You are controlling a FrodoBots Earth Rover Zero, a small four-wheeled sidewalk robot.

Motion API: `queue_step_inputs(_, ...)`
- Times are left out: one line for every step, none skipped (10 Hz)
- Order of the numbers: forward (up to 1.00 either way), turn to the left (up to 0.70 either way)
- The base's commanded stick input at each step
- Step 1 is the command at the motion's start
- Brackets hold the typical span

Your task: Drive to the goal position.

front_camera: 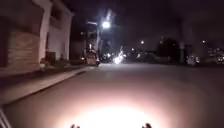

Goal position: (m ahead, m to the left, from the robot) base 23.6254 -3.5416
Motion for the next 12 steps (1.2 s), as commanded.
queue_step_inputs(0.7, 0.0)
queue_step_inputs(0.7, 0.0)
queue_step_inputs(0.7, 0.0)
queue_step_inputs(0.7, 0.0)
queue_step_inputs(0.7, 0.0)
queue_step_inputs(0.7, 0.0)
queue_step_inputs(0.7, 0.0)
queue_step_inputs(0.7, 0.0)
queue_step_inputs(0.7, 0.0)
queue_step_inputs(0.7, 0.0)
queue_step_inputs(0.7, 0.0)
queue_step_inputs(0.7, 0.0)
